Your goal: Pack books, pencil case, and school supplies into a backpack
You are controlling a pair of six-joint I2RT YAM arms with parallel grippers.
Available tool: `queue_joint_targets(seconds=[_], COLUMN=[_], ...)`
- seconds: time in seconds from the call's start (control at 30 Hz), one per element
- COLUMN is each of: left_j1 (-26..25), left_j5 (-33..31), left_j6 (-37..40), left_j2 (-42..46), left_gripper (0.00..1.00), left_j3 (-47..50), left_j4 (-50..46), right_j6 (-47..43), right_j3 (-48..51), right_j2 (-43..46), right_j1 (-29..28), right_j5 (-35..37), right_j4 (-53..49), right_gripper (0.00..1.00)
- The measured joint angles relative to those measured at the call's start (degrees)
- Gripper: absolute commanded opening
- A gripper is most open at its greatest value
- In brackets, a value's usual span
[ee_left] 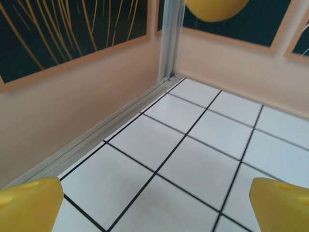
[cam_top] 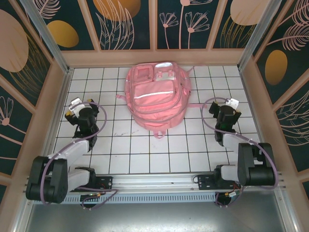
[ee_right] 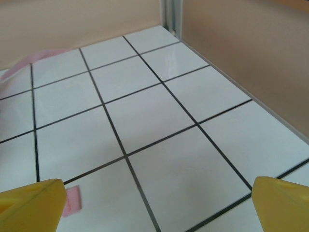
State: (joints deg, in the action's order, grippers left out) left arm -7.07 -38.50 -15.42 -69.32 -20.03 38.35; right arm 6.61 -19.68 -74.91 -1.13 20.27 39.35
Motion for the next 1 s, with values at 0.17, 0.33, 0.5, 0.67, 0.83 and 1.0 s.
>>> queue_joint_targets(seconds=[0.17,0.33,0.5,0.67,0.83,1.0], left_j1=[0.55,0.59,0.76,1.07,1.51,3.26], left_j5=[5.27,8.83,13.05,17.64,20.74,22.05], left_j6=[4.57,8.11,10.36,12.22,12.85,12.04], left_j2=[-5.42,-9.81,-14.45,-14.47,-14.47,-16.0], left_gripper=[0.99,0.98,0.99,0.99,0.99,0.99], left_j3=[2.25,2.8,5.16,8.22,8.46,7.5], left_j4=[8.7,17.55,25.24,30.56,32.35,32.48], right_j6=[-2.49,-4.68,-6.58,-7.41,-7.8,-6.64], right_j3=[4.59,7.04,9.33,10.58,10.62,8.98], right_j2=[-1.64,-5.6,-9.29,-10.58,-12.92,-13.0], right_j1=[0.0,-0.13,-1.05,-1.22,-1.22,0.2], right_j5=[-3.52,-7.39,-9.9,-11.37,-11.41,-11.54], right_j4=[11.72,21.55,29.14,33.94,36.35,34.73], right_gripper=[0.99,0.99,0.99,0.99,0.99,0.99])
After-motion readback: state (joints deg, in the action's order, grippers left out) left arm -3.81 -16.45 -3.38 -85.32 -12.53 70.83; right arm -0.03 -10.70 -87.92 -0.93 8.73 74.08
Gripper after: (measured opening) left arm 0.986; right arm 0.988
